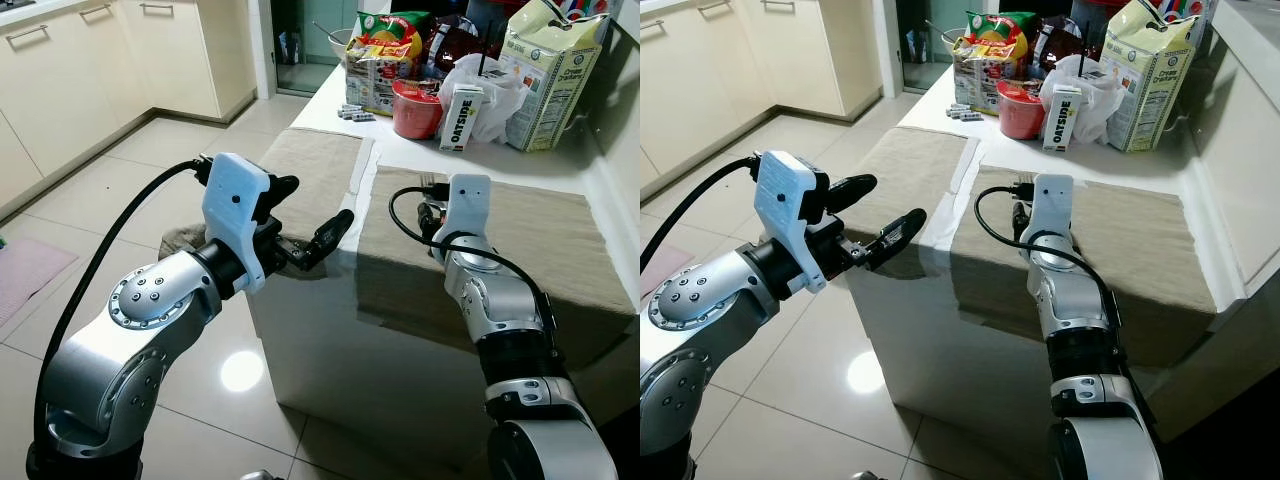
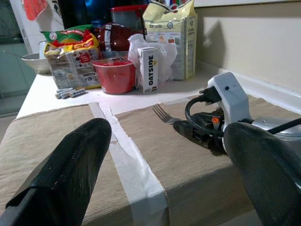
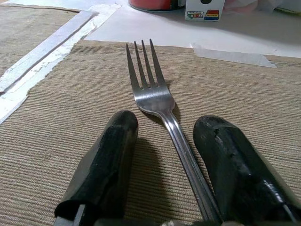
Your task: Setting the table
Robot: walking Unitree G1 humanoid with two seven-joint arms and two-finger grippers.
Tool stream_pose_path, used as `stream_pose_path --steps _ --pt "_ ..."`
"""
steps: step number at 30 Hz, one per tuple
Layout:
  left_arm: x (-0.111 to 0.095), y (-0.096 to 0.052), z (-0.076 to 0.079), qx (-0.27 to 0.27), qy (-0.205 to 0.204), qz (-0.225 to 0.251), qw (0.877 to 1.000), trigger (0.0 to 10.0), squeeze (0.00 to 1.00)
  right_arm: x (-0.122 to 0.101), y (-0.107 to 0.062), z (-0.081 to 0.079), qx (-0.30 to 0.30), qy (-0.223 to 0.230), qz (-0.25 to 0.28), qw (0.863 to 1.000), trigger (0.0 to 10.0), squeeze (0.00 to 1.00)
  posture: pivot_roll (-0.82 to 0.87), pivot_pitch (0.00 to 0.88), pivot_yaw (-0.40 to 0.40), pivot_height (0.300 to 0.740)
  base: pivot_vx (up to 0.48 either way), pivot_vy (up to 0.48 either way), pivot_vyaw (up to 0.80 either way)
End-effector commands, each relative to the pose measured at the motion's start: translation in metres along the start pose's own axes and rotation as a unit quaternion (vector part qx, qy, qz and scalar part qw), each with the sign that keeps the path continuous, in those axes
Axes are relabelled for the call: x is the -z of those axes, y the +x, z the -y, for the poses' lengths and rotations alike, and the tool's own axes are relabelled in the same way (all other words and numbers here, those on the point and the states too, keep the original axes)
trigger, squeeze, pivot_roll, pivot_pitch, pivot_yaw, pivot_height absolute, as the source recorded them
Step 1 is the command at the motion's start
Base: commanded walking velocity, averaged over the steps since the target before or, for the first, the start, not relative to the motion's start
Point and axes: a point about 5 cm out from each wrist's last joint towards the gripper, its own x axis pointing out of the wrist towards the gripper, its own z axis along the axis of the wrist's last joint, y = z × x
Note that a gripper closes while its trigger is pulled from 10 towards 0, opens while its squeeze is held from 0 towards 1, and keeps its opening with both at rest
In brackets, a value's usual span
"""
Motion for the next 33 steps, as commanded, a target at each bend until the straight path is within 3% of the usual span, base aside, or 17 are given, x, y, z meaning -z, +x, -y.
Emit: stream_pose_path --steps 1,14,18,22,29,33 --pt "-0.003 0.001 -0.001 -0.004 0.001 0.001 1.000 10.0 0.00 0.025 -0.001 0.002 0.003 0.005 -0.051 0.999 0.0 0.00 -0.04 0.013 0.056 0.740 0.000 0.000 0.00" --pt "-0.003 0.003 -0.002 -0.010 -0.010 0.005 1.000 10.0 0.00 0.018 -0.003 -0.003 0.001 0.004 -0.023 1.000 0.0 0.00 -0.04 0.018 0.055 0.740 0.000 0.000 0.00" --pt "-0.003 0.003 -0.002 -0.013 -0.011 0.006 1.000 10.0 0.00 -0.010 -0.006 -0.006 0.001 -0.012 0.068 0.998 0.0 0.00 -0.03 0.019 0.053 0.740 0.000 0.000 0.00" --pt "-0.003 0.003 -0.002 -0.015 -0.012 0.007 1.000 10.0 0.00 -0.042 -0.013 -0.012 -0.006 -0.020 0.160 0.987 0.0 0.00 -0.03 0.019 0.053 0.740 0.000 0.000 0.00" --pt "-0.003 0.004 -0.002 -0.016 -0.013 0.008 1.000 10.0 0.00 -0.053 -0.015 -0.013 -0.006 -0.029 0.193 0.981 0.0 0.00 -0.03 0.019 0.050 0.740 0.000 0.000 0.00" --pt "-0.003 0.004 -0.002 -0.017 -0.014 0.008 1.000 10.0 0.00 -0.046 -0.012 -0.014 -0.008 -0.032 0.170 0.985 0.0 0.00 -0.03 0.021 0.047 0.740 0.000 0.000 0.00"
